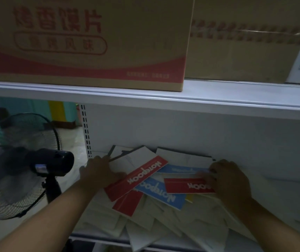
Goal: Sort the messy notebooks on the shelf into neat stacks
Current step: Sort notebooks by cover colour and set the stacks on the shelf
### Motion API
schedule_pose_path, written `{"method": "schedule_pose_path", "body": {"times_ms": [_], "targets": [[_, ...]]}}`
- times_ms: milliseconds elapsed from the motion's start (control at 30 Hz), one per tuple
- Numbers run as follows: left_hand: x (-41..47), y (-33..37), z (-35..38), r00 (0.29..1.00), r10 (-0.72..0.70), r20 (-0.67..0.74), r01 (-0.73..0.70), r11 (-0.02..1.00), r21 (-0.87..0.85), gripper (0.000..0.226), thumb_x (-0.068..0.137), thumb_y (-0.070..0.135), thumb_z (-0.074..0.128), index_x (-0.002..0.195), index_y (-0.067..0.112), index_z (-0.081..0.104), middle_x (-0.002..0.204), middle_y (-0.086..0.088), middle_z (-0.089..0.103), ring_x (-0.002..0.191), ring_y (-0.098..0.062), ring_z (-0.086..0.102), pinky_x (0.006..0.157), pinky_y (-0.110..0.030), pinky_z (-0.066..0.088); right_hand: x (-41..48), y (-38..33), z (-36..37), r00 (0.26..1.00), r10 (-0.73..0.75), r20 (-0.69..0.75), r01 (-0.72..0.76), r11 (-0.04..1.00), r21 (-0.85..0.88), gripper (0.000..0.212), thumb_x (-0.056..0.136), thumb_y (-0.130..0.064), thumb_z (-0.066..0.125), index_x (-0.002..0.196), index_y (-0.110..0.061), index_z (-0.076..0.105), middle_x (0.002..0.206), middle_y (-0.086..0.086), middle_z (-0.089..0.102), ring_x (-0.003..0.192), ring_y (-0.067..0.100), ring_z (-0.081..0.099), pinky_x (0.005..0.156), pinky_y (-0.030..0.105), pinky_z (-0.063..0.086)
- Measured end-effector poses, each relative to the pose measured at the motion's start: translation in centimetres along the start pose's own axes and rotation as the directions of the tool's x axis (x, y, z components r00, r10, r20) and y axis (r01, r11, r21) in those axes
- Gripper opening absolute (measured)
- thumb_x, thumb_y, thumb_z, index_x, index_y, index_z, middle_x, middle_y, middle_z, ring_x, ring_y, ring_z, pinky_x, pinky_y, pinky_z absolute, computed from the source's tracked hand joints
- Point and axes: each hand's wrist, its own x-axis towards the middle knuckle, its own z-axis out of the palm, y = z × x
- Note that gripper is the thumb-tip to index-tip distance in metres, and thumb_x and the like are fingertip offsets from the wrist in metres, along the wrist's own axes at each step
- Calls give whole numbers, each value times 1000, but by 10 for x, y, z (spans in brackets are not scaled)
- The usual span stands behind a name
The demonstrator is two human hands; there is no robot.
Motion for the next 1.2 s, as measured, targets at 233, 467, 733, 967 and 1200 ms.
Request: {"method": "schedule_pose_path", "body": {"times_ms": [233, 467, 733, 967, 1200], "targets": [[-24, -1, -35, 956, 100, 275, 101, 769, -632, 24, 81, 15, 72, 102, 6, 64, 94, -7, 67, 80, -19, 64, 69, -27, 53, 17, -9, -1, 892, 452, -27, -342, 711, 614, 49, 74, -28, 79, 114, -9, 58, 116, 8, 56, 99, 19, 53, 81, 20, 36], [-80, 14, -11, 951, 199, 236, 192, 219, -957, 30, 91, 5, 55, 105, 32, 57, 106, -4, 69, 100, -29, 64, 84, -50, 54, 32, -40, -1, 686, 493, 535, -498, -218, 839, 45, 84, -21, 70, 121, -1, 55, 109, 16, 64, 84, 22, 63, 76, 36, 54], [-98, -8, 2, 967, 179, 182, 196, -61, -979, 51, 77, 3, 67, 123, 19, 55, 114, -15, 68, 104, -40, 63, 84, -61, 51, 23, -51, -4, 647, 471, 599, -456, -390, 800, 8, 94, -6, 50, 94, -2, 56, 77, 10, 54, 67, 16, 57, 46, 23, 53], [-115, -20, 2, 952, 155, 263, 264, 13, -964, 28, 90, 12, 58, 116, 20, 58, 102, -10, 73, 94, -31, 69, 75, -40, 53, -15, -60, -25, 823, 191, 535, -434, -396, 809, 16, 90, -16, 52, 89, -14, 68, 74, 6, 71, 59, 15, 69, 53, 29, 57], [-128, 8, 8, 927, 242, 285, 221, 259, -940, 67, 51, 23, 79, 114, 16, 57, 100, -6, 72, 99, -27, 65, 91, -41, 49, -18, -99, -15, 929, 229, 292, -365, 413, 835, 9, 89, -20, 62, 84, -22, 69, 83, 6, 73, 78, 25, 70, 78, 46, 54]]}}
